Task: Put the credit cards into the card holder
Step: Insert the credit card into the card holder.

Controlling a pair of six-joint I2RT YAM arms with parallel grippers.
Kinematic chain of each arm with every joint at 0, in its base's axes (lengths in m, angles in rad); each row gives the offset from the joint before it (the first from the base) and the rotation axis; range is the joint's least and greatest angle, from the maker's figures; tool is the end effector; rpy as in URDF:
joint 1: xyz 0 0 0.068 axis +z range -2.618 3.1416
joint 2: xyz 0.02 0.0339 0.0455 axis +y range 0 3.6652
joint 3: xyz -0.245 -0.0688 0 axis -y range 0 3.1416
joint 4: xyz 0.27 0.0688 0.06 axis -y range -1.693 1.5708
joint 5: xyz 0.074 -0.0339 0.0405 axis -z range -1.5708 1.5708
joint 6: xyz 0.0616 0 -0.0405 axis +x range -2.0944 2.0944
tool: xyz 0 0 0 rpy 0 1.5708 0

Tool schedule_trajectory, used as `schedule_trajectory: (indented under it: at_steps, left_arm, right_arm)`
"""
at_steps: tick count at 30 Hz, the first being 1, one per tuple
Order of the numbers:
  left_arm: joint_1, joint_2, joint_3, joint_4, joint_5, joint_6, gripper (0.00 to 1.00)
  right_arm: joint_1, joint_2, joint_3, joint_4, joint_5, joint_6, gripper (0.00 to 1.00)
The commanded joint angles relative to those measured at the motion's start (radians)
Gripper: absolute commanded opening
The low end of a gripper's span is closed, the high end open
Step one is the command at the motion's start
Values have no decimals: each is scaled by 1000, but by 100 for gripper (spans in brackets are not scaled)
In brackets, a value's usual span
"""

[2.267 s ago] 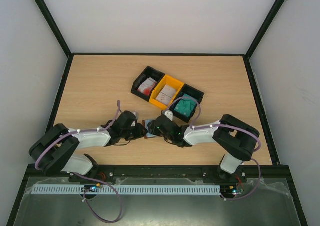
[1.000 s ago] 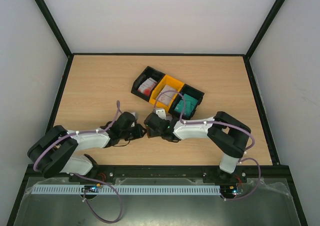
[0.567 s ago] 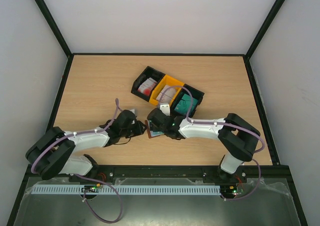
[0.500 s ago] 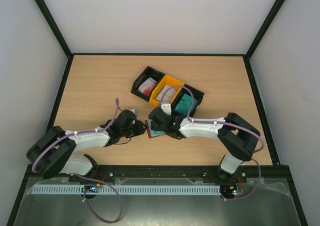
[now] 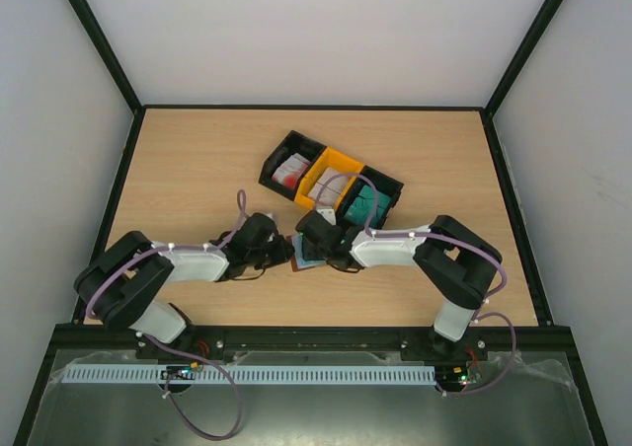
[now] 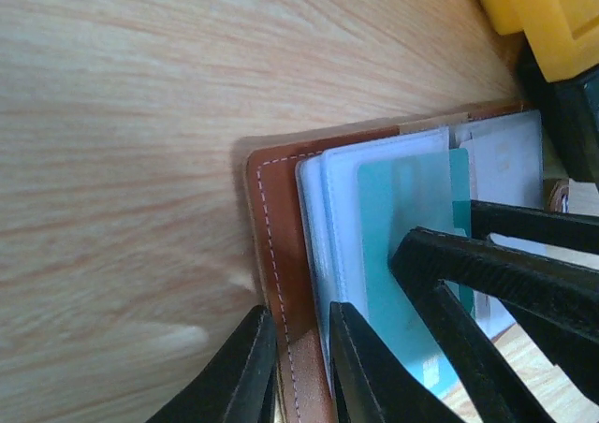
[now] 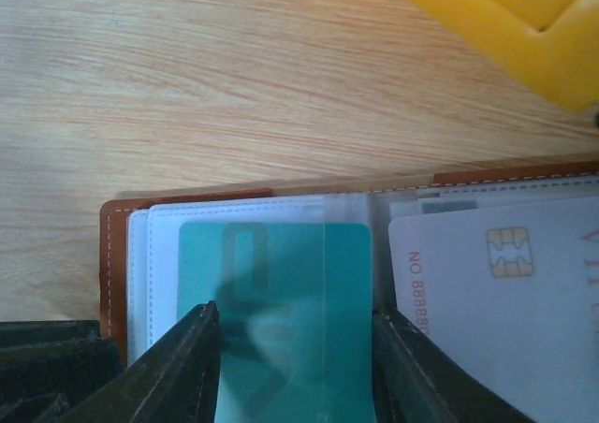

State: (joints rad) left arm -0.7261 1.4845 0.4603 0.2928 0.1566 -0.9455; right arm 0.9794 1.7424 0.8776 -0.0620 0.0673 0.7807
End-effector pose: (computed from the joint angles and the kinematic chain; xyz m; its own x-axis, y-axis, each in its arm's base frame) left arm 0.2111 -0.2003 0.0680 -0.8945 -0.2768 -0.3512 0.0297 0.7468 -0.6644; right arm 0.2064 0.2999 0.0800 -0.8838 -0.0566 -0.4644 -0.2587 0.8862 0.3843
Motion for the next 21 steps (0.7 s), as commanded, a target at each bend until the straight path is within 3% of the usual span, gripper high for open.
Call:
schedule_trajectory:
  at_steps: [1, 13, 21]
  left_arm:
    - [-3, 45, 33, 14, -14, -3, 18]
    - [-3, 82, 32, 13, -12, 13, 17]
    - [-2, 50, 23, -23, -20, 18, 18]
  right_arm:
    - [1, 18, 21, -12, -34, -34, 39]
    - [58, 56, 92, -68, -114, -203, 38]
    - [58, -25, 85, -140, 117, -74, 48]
